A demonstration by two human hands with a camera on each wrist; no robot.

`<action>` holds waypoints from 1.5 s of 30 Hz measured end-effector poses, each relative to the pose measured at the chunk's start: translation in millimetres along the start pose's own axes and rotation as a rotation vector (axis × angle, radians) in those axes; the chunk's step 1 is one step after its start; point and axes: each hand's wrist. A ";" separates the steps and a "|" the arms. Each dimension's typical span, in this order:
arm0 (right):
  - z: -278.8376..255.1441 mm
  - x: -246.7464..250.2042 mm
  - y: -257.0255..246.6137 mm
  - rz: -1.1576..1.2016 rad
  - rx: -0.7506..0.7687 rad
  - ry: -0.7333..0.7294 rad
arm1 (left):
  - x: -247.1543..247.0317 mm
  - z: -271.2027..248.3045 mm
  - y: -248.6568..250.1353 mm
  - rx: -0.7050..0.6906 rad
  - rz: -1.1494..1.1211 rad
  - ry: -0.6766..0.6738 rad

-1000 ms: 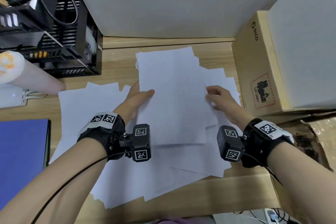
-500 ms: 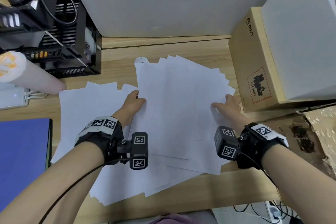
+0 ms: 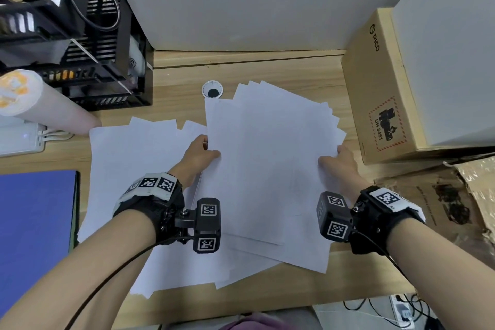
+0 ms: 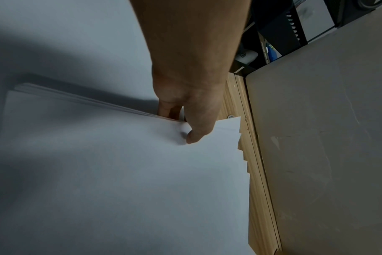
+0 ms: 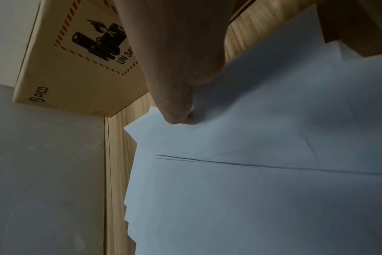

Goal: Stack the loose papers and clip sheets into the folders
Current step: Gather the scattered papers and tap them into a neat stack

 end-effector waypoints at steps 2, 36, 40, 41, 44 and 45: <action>-4.3 -1.5 -3.2 0.023 0.043 -0.031 | 1.0 1.1 -1.9 -0.002 -0.015 0.010; -109.5 38.9 -192.1 0.986 0.740 0.033 | 31.2 -26.1 -6.2 0.000 0.064 -0.026; -95.3 34.0 -180.0 1.022 0.599 0.102 | 34.5 -18.8 -15.5 0.005 0.047 -0.029; -91.7 33.2 -175.5 1.031 0.570 0.109 | 35.7 -17.7 -16.8 0.012 0.052 -0.032; -78.3 28.1 -161.3 0.956 0.526 0.107 | 32.2 -16.7 -13.8 0.038 0.012 -0.003; -72.8 24.0 -155.3 0.890 0.518 0.097 | 29.9 -22.0 -10.5 0.055 0.013 -0.003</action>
Point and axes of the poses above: each hand's wrist, its own z-axis towards the middle knuckle, its own x-axis out of the back of the hand, y = z × x, and after that the axes turned 6 degrees about -x, right-handed
